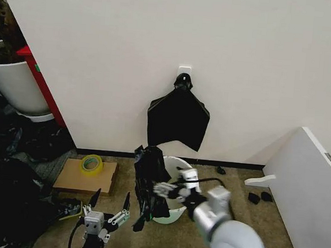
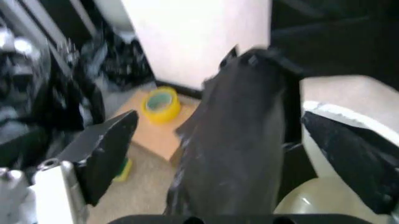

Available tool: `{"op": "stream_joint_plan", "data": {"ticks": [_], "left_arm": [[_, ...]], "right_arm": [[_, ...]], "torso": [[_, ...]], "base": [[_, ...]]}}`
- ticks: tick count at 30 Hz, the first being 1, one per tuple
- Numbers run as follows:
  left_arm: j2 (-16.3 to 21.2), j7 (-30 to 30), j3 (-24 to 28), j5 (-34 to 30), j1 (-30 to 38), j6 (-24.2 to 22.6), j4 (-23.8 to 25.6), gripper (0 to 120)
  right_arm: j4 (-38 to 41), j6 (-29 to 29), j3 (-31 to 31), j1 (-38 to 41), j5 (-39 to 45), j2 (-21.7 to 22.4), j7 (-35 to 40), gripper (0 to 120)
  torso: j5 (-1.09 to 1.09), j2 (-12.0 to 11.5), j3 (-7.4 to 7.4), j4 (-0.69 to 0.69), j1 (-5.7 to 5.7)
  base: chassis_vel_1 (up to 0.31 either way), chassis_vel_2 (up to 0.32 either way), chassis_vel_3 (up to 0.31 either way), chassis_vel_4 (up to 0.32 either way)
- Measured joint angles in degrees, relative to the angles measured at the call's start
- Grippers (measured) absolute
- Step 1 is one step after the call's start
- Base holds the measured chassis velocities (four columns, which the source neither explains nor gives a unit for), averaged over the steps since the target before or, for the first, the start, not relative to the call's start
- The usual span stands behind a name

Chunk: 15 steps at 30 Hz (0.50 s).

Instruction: Place the garbage bag over the trash bin.

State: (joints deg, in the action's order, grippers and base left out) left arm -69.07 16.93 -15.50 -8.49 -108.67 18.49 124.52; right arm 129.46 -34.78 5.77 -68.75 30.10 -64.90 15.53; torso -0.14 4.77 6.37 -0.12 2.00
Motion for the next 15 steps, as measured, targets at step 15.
{"op": "stream_joint_plan", "data": {"ticks": [15], "left_arm": [[-0.1, 0.1, 0.5, -0.6, 1.0, -0.2, -0.9, 100]], "right_arm": [[-6.7, -0.4, 5.2, 3.7, -6.7, -1.4, 0.1, 52]], "torso": [[-0.01, 0.0, 0.0, -0.01, 0.0]], "base": [[0.0, 0.0, 0.0, 0.0]]}}
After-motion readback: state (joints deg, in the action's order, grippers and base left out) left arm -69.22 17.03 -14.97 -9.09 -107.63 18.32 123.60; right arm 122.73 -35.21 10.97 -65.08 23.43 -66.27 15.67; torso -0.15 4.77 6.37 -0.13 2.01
